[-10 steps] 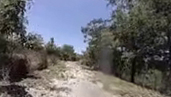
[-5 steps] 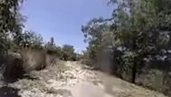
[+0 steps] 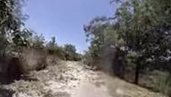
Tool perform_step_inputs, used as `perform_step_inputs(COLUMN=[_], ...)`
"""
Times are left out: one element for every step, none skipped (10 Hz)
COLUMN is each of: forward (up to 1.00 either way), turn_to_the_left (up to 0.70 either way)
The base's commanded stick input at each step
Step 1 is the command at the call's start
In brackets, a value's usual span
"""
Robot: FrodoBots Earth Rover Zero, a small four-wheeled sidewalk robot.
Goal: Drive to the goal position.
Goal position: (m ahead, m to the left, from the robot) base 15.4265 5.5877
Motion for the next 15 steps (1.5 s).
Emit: perform_step_inputs(forward=[0.30,0.30,0.30,0.30,0.30,0.30,0.30,0.30,0.30,0.30,0.30,0.30,0.30,0.30,0.30], turn_to_the_left=[0.00,0.00,0.00,0.00,0.00,0.00,0.00,0.00,0.00,0.00,0.00,0.00,-0.45,-0.75,-0.75])
